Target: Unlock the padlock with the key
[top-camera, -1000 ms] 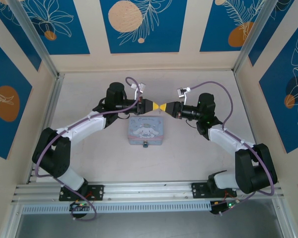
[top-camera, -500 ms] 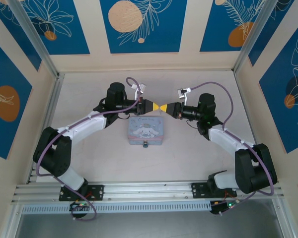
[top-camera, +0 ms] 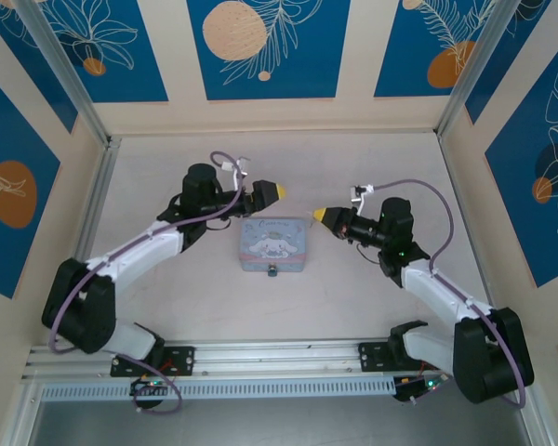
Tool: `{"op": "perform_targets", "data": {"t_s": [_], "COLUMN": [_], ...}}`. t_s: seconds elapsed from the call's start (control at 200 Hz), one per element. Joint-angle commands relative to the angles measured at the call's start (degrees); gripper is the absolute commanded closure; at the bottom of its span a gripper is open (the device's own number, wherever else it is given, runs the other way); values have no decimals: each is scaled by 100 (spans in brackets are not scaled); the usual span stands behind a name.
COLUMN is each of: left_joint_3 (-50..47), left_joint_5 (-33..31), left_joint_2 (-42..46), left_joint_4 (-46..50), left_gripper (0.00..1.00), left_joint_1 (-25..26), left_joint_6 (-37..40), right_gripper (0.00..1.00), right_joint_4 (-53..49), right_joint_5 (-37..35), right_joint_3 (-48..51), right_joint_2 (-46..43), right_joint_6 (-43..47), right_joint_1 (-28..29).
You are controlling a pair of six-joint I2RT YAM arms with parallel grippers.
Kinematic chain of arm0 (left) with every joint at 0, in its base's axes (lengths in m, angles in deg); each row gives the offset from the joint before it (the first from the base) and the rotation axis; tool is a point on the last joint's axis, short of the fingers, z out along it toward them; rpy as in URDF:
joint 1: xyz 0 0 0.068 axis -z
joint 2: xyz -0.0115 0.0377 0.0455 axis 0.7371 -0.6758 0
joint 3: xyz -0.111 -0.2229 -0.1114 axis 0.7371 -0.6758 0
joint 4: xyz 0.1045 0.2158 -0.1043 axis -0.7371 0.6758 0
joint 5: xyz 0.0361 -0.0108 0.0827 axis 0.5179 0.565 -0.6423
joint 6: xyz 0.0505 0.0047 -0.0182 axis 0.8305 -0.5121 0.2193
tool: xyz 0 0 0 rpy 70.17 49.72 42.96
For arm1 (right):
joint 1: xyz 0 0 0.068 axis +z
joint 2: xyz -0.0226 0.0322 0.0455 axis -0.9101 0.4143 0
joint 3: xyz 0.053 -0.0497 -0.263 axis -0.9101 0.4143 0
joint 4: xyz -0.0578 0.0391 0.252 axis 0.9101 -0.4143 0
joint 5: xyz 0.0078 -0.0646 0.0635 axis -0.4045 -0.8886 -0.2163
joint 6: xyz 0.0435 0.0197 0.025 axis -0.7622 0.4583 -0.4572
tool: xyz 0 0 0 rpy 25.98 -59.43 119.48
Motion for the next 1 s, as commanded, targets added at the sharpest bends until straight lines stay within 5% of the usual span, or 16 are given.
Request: {"op": "perform_targets", "data": {"t_s": [0.0,0.395,0.745,0.995], "left_joint_3": [-505,-2929,-2859,-2602], "left_joint_5": [-722,-2683,-3043,-3383], "left_joint_2": [692,2057,654,-331], "left_joint_4": [432,224,-426,-1073], "left_gripper": [0,0,0,1], "left_joint_1": [91,1348,2089,2258], "left_joint_6": [342,297,729,938], "right_gripper": [100,100,100,100], "right_joint_4": [-506,-678,-122,45], "right_joint_5": [-835,-1795,-2481,-2793], "right_joint_3": [351,806,755,680], "right_joint_2": [-464,-629,282,648], "right_joint_6": [-574,-750,-854,-810], "right_joint_1": [70,924,1747,1793]}}
